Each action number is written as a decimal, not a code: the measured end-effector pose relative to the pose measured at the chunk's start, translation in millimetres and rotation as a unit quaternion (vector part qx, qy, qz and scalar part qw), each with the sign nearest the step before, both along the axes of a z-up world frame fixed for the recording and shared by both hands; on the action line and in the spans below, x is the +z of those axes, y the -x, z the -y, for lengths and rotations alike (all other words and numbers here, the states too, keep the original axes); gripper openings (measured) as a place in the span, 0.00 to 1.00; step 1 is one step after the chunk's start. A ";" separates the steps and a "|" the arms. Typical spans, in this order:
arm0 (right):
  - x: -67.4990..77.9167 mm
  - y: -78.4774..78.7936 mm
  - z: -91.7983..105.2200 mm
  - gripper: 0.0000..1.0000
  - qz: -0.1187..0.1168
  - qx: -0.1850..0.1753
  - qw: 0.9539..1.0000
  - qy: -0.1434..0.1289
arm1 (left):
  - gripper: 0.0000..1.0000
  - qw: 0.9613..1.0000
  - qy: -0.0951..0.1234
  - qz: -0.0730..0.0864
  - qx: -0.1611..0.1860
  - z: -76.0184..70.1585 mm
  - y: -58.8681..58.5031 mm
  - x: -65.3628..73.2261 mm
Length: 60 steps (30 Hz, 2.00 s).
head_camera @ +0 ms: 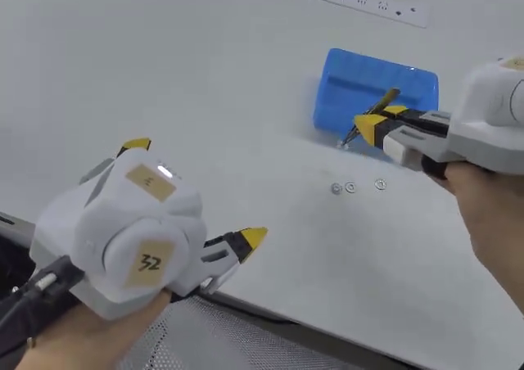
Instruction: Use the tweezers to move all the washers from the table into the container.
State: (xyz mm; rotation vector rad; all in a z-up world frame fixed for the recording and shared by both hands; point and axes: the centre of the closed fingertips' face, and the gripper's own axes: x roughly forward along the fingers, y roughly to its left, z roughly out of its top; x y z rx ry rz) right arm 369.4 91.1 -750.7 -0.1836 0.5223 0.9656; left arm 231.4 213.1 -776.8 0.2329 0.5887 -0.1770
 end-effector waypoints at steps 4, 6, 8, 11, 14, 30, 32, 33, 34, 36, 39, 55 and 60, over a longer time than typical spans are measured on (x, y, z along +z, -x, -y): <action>9.6 -15.2 0.3 0.03 0.011 -0.014 1.000 -0.010 | 0.98 1.000 0.001 -0.003 -0.005 2.0 0.4 -1.1; 13.9 -23.6 -0.1 0.03 0.013 -0.022 0.999 -0.020 | 0.97 1.000 0.002 -0.004 -0.009 3.0 0.6 -1.4; 18.4 -33.6 -0.4 0.03 0.012 -0.033 0.999 -0.035 | 0.97 1.000 0.004 -0.004 -0.011 4.3 0.5 -1.4; 20.4 -50.8 1.5 0.03 0.021 -0.047 0.998 -0.040 | 0.97 1.000 0.004 -0.006 -0.015 5.5 0.8 -2.4; 15.7 -66.0 0.6 0.03 0.023 -0.057 0.997 -0.040 | 0.97 1.000 0.002 -0.008 -0.016 5.5 0.9 -3.0; -38.6 -82.6 -9.7 0.03 -0.004 -0.061 0.998 0.006 | 0.96 1.000 0.000 -0.013 -0.013 3.3 1.4 -4.7; -41.4 -81.7 -9.2 0.03 -0.001 -0.059 0.998 0.013 | 0.96 1.000 -0.001 -0.013 -0.014 3.4 1.5 -4.8; -42.9 -81.7 -9.1 0.03 -0.002 -0.059 0.998 0.015 | 0.95 1.000 -0.001 -0.013 -0.014 3.5 1.5 -4.8; -44.4 -81.2 -10.3 0.03 -0.003 -0.058 0.998 0.016 | 0.95 1.000 -0.001 -0.014 -0.014 3.5 1.7 -5.2; -51.3 -79.3 -9.7 0.03 -0.005 -0.057 0.998 0.022 | 0.95 1.000 -0.002 -0.015 -0.015 3.3 1.9 -5.7; -50.6 -77.0 -9.6 0.03 0.006 -0.051 0.998 0.026 | 0.95 1.000 -0.003 -0.015 -0.014 3.1 1.9 -5.7; -31.1 -73.3 -1.3 0.04 0.002 -0.063 0.998 0.000 | 0.94 1.000 -0.007 -0.020 -0.015 3.2 2.1 -7.6; -10.6 -63.0 2.0 0.04 0.006 -0.062 0.998 -0.021 | 0.94 1.000 -0.007 -0.020 -0.016 3.7 2.2 -7.6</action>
